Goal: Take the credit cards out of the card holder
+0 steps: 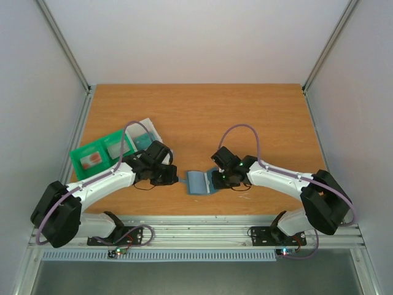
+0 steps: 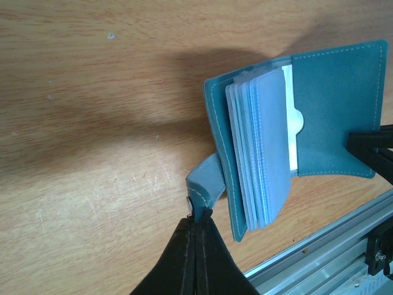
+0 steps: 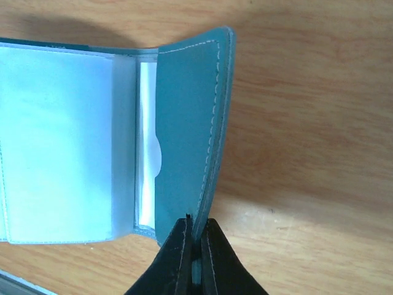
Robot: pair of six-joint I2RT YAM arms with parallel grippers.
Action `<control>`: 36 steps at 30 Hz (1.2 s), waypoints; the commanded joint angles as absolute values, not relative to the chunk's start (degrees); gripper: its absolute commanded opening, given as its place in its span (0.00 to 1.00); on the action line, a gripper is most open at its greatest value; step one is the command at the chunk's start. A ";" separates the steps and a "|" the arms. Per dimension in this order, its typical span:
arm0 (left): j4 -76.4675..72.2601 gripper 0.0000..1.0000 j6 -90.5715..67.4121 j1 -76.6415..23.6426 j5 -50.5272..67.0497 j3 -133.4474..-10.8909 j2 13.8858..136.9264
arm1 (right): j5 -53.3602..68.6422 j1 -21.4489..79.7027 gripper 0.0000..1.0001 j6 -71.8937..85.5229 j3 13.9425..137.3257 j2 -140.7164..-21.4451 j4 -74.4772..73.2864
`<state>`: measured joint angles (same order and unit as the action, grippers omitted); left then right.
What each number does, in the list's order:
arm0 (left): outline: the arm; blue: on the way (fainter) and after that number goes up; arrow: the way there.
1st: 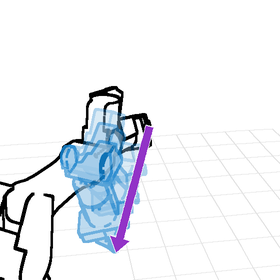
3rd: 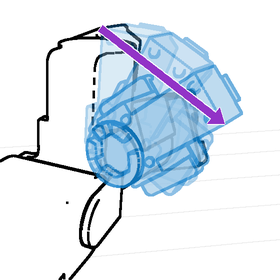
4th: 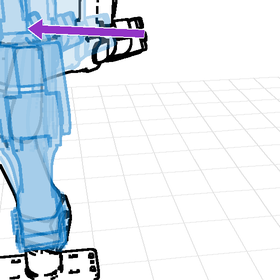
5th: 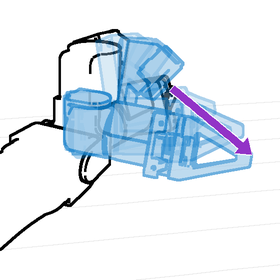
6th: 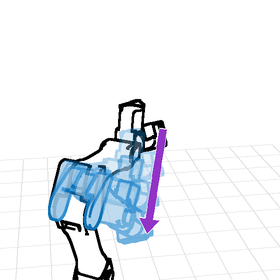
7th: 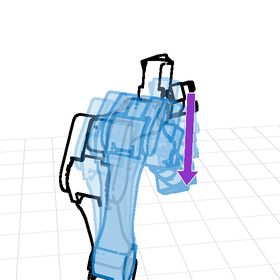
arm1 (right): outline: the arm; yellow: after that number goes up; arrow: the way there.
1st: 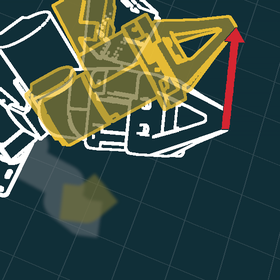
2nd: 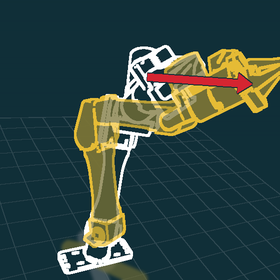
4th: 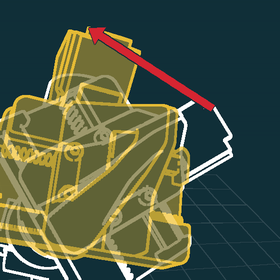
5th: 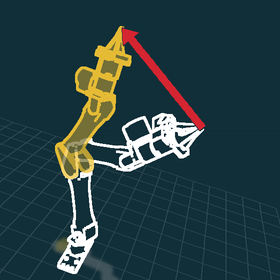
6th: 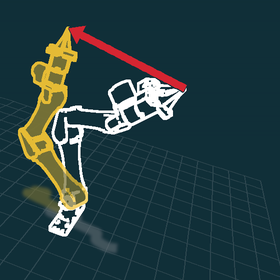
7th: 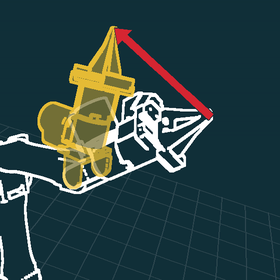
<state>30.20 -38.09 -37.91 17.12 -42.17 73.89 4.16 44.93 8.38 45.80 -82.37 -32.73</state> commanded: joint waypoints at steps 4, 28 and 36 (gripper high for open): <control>29.38 0.00 -37.17 -37.18 18.27 -41.44 74.66 | -1.24 44.65 0.19 10.52 45.70 -78.83 -38.21; 27.20 0.01 -38.17 -37.17 20.39 -40.89 73.30 | 10.56 50.98 0.36 9.91 56.60 -83.32 -29.10; 30.46 0.01 -40.59 -36.59 15.53 -40.83 72.07 | 11.20 49.68 0.32 7.07 55.89 -91.87 -25.89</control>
<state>29.58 -39.03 -37.23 18.90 -40.97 74.15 10.74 50.33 8.64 55.72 -89.91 -28.03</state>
